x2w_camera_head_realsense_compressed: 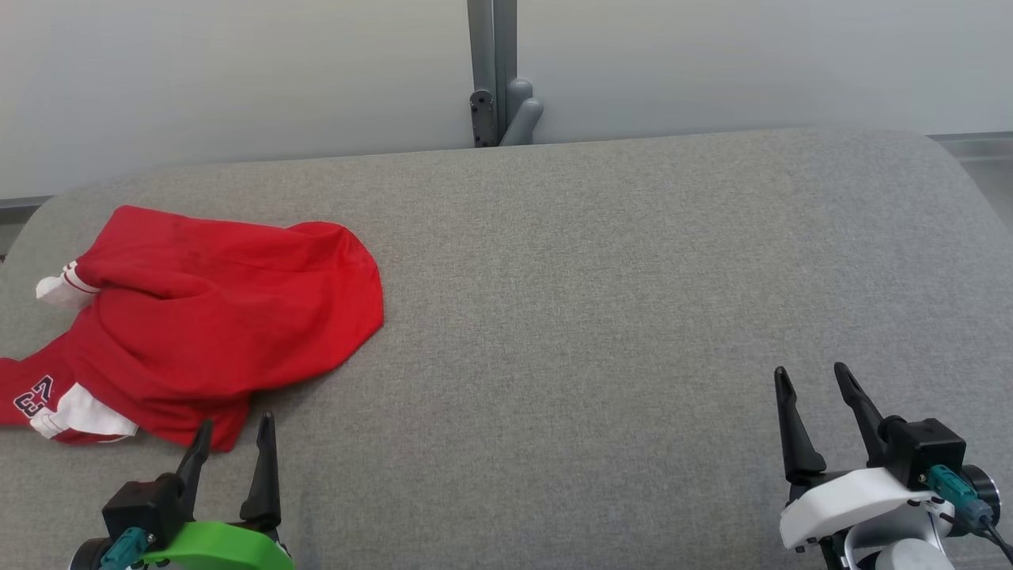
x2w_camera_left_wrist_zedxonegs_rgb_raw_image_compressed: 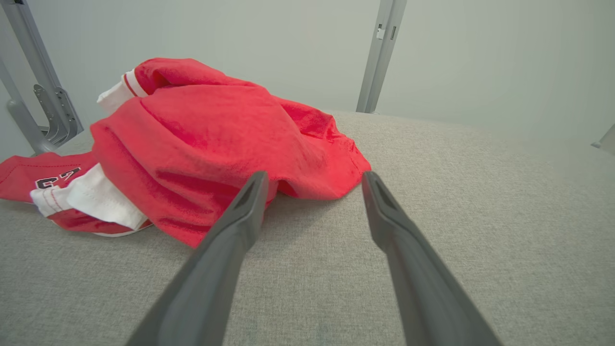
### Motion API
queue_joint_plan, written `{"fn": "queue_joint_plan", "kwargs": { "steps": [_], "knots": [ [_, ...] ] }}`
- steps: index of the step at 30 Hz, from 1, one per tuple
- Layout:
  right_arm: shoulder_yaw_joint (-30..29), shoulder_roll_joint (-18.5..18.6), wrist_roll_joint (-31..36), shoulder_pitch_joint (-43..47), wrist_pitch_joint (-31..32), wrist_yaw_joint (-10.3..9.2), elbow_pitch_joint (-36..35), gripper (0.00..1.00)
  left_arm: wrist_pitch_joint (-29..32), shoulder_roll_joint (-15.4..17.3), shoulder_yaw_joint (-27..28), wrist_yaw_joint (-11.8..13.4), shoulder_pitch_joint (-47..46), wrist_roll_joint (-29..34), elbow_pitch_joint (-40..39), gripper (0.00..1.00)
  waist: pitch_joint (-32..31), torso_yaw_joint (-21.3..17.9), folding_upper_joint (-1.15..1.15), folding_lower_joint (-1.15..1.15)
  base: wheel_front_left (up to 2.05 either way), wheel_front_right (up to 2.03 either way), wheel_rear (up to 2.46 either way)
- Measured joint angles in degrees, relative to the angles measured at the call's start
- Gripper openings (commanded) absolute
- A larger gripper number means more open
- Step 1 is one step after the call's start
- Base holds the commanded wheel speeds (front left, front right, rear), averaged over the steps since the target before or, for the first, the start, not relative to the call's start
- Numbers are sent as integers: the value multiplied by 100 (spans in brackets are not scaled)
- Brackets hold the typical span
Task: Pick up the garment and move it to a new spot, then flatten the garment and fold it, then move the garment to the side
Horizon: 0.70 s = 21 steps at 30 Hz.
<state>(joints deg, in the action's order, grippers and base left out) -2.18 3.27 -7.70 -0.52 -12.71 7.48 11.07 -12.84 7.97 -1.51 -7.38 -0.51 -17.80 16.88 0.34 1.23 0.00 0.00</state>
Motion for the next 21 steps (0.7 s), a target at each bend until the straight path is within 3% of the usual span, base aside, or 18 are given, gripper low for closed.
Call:
{"fn": "queue_joint_plan", "kwargs": {
  "steps": [21],
  "knots": [
    [-185, -37, 766, 108, -231, 1, 44, 100, -208, 3, 9, -1, 3, 400, 343, 100, 23, 40, 0, 0, 0, 0, 0]
  ]
}}
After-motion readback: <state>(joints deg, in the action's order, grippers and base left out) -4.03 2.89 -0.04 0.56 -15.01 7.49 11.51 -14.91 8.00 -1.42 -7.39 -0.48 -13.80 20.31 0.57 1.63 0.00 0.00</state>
